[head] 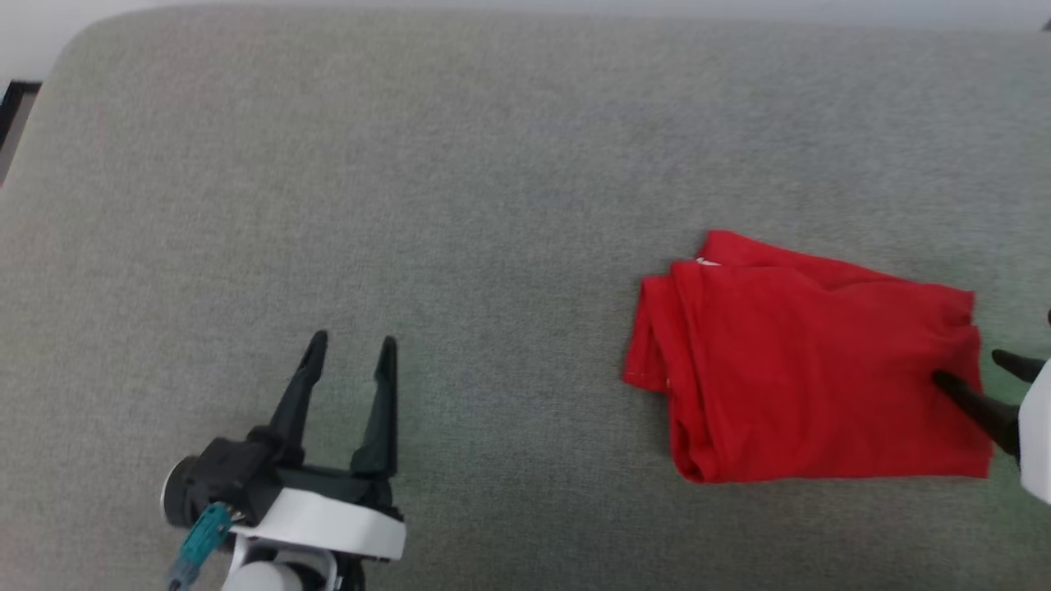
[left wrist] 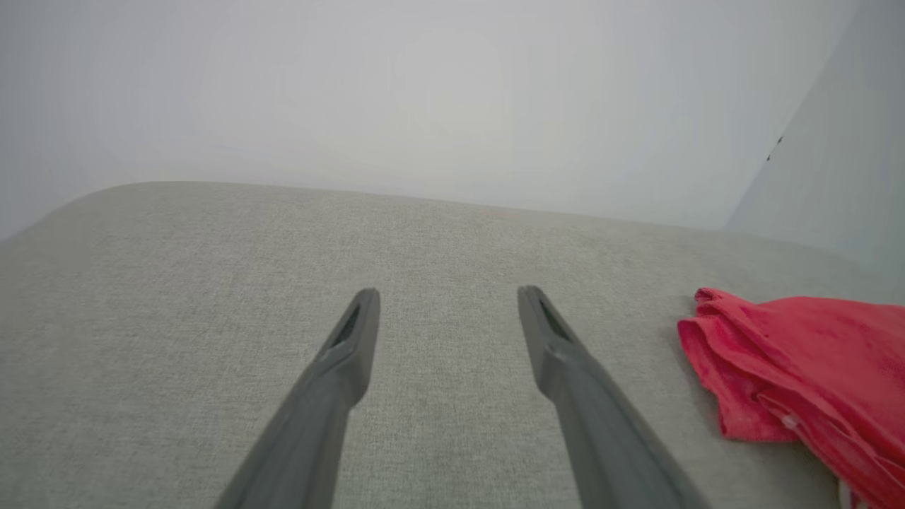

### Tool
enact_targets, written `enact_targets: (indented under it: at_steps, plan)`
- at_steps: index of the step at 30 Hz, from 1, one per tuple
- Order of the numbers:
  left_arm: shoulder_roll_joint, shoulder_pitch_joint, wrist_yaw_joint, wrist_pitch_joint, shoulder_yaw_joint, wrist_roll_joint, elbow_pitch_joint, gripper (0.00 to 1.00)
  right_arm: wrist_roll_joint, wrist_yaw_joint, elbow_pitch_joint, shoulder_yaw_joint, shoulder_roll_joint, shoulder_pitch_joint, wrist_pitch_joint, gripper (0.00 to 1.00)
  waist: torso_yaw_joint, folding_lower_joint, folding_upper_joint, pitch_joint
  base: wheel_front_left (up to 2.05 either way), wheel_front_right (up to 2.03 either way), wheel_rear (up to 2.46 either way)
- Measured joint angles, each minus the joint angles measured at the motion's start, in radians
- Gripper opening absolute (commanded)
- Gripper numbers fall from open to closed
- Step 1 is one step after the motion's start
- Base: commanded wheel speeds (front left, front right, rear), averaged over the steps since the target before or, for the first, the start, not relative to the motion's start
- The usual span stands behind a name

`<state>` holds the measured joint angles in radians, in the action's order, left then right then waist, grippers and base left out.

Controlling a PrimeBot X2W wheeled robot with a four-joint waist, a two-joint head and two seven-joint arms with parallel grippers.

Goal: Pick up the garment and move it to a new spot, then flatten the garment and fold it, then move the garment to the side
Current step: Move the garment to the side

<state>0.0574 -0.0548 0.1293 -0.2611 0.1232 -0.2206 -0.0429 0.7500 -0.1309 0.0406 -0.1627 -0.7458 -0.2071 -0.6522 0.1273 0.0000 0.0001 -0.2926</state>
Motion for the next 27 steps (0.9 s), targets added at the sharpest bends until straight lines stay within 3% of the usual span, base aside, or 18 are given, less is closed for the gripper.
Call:
enact_targets:
  at_steps: [5,10,11,12,13,24,27]
  plan:
    - [-0.004,-0.037,0.0,0.0,0.018,-0.006,-0.009,1.0,0.05,0.0,-0.005,-0.042,-0.022,-0.025,-0.099,1.0,0.026,0.0,0.0,-0.044,0.0,0.0,0.0]
    - [-0.005,-0.057,0.0,0.0,0.031,-0.012,-0.018,1.0,0.08,0.0,0.0,-0.065,-0.032,-0.046,-0.132,1.0,0.037,0.0,-0.0001,-0.069,0.0,0.0,0.0]
    - [-0.005,-0.065,0.0,0.0,0.035,-0.013,-0.019,1.0,0.082,0.0,0.006,-0.067,-0.029,-0.051,-0.132,0.77,0.039,0.0,0.0,-0.074,0.0,0.0,0.0]
    - [-0.006,-0.072,0.0,0.0,0.037,-0.013,-0.02,1.0,0.082,0.0,0.013,-0.071,-0.027,-0.055,-0.129,0.35,0.039,0.0,0.0,-0.078,0.0,0.0,0.0]
    - [-0.006,-0.078,0.0,0.0,0.038,-0.015,-0.023,1.0,0.083,0.0,0.019,-0.077,-0.024,-0.057,-0.12,0.0,0.039,0.0,0.0,-0.08,0.0,0.0,0.0]
    - [0.004,-0.108,0.0,0.0,0.025,0.005,-0.02,1.0,0.105,-0.003,0.075,-0.112,0.038,-0.109,0.057,0.0,-0.044,0.0,0.0,-0.078,0.0,0.0,0.0]
    - [0.018,-0.121,0.0,0.0,0.035,0.01,-0.018,1.0,0.099,-0.003,0.117,-0.075,0.02,-0.116,0.116,0.0,-0.084,0.0,0.0,-0.076,0.0,0.0,0.0]
